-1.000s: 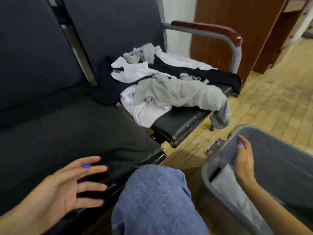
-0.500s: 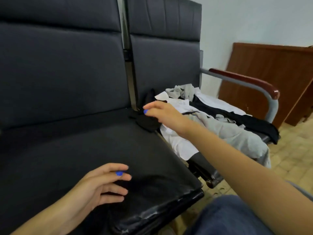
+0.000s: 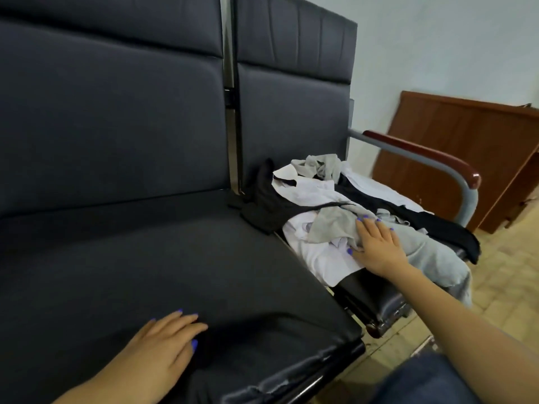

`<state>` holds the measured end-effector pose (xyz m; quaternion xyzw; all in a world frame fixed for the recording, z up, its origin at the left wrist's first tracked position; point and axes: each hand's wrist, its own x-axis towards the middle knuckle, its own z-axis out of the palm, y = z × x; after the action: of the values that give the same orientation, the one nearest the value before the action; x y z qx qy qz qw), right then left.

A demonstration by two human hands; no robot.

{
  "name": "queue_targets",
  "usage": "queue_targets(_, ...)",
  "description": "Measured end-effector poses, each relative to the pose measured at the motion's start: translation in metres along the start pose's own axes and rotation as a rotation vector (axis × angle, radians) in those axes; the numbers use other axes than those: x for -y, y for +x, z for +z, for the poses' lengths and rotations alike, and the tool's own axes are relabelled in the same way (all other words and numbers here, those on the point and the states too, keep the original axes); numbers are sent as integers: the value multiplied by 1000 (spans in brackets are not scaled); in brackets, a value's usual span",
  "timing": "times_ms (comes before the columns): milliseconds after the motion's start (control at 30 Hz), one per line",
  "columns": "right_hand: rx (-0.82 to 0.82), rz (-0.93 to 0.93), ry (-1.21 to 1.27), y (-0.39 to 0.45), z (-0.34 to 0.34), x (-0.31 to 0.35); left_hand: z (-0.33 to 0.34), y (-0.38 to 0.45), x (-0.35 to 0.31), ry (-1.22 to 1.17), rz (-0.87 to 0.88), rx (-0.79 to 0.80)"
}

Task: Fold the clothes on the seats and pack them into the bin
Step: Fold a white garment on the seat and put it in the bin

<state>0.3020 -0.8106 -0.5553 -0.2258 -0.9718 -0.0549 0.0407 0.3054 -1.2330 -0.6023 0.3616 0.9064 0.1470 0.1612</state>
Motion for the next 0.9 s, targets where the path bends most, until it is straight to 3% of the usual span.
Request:
queue_targets(67, -38, -32, -26, -2, -5, -4, 8, 7, 3, -27, -10, -158)
queue_targets(267, -294, 98, 367, 0, -13, 0, 2, 5, -4, 63, -81, -107)
queue_targets(367, -354, 210, 703, -2, -25, 4, 5, 6, -4, 38, -75, -116)
queue_targets(467, -373, 247, 843, -5, -30, 4, 5, 5, -5, 36, -74, -116)
queue_targets(667, -179, -26, 742, -11, -29, 15, 6, 6, -7, 36, -78, -133)
queue_targets(800, 152, -132, 391, -16, -19, 25, 6, 10, -4, 53, -101, -104)
queue_targets(900, 206, -146, 235, -18, -20, 32, 6, 11, -2, 77, -99, -83)
